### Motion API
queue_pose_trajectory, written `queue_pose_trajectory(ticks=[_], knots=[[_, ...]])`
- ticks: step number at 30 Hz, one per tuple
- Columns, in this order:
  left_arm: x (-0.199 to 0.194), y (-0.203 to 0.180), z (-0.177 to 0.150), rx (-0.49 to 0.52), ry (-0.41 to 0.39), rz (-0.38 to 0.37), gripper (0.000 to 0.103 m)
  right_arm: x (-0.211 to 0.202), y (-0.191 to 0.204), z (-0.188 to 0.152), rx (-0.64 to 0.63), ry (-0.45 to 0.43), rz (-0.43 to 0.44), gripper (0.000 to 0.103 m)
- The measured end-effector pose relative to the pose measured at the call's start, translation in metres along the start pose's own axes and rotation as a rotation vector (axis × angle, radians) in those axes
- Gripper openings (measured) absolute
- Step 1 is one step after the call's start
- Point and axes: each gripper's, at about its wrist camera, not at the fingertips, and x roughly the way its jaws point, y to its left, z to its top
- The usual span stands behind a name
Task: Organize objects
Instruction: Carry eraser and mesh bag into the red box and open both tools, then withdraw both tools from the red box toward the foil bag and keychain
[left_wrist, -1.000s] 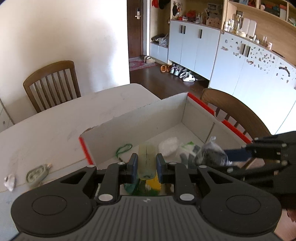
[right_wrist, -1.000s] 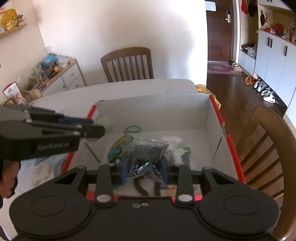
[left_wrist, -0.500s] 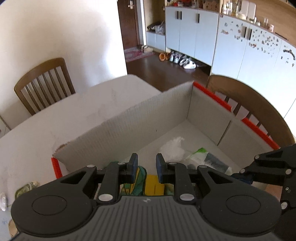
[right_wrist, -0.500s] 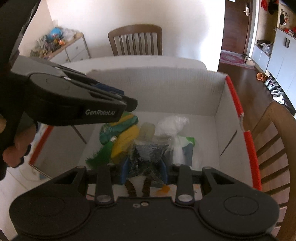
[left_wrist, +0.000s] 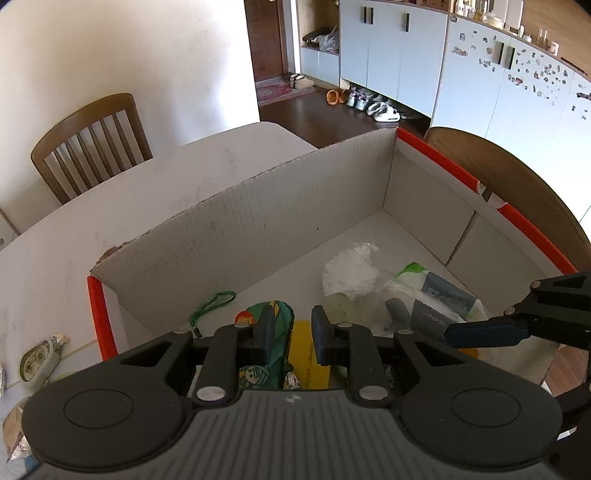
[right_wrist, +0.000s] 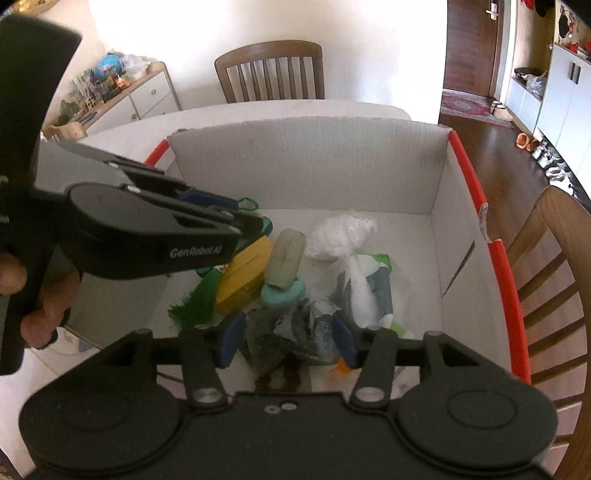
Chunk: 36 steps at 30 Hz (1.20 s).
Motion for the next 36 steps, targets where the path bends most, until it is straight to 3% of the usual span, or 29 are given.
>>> queue_pose_trajectory(ticks=[25,36], knots=[[-0.083,0.009,-0.024,-0.091,-0.124,0.035,0.021,-0.067,0.009,0.001,0.032,-0.152,0.008,0.056],[-0.127,0.025,-0.045,-0.146,-0.188,0.043,0.028,-0.087,0.035,-0.002,0.009,-0.200,-0.005,0.062]])
